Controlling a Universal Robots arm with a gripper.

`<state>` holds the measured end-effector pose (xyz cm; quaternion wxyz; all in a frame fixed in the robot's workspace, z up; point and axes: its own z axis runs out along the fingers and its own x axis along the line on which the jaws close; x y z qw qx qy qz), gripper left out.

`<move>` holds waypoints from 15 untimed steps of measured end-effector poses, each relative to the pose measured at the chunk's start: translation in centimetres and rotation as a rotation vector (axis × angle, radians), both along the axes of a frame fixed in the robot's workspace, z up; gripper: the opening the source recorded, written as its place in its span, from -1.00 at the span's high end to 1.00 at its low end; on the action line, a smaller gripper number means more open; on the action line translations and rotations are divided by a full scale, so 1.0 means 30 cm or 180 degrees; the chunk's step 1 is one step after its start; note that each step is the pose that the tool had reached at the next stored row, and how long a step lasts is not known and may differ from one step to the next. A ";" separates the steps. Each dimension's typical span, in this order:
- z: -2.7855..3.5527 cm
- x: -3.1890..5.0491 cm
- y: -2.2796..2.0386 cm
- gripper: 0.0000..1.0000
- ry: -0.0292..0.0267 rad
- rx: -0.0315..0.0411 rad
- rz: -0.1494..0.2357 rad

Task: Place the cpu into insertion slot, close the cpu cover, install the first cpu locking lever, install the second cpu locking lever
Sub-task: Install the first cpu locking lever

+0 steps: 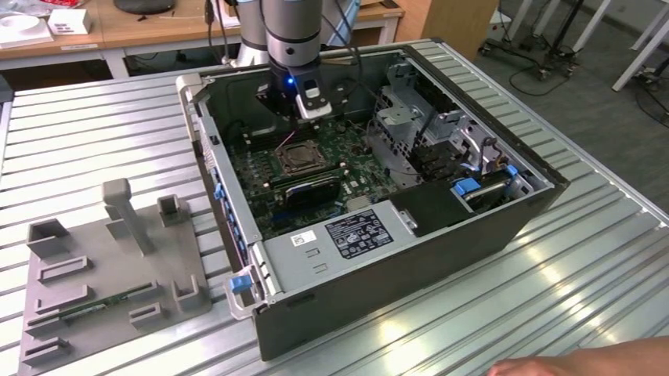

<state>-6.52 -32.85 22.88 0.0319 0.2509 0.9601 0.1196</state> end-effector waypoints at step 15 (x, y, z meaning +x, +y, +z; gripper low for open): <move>-0.041 -0.001 0.007 0.79 0.0000 0.0006 0.0000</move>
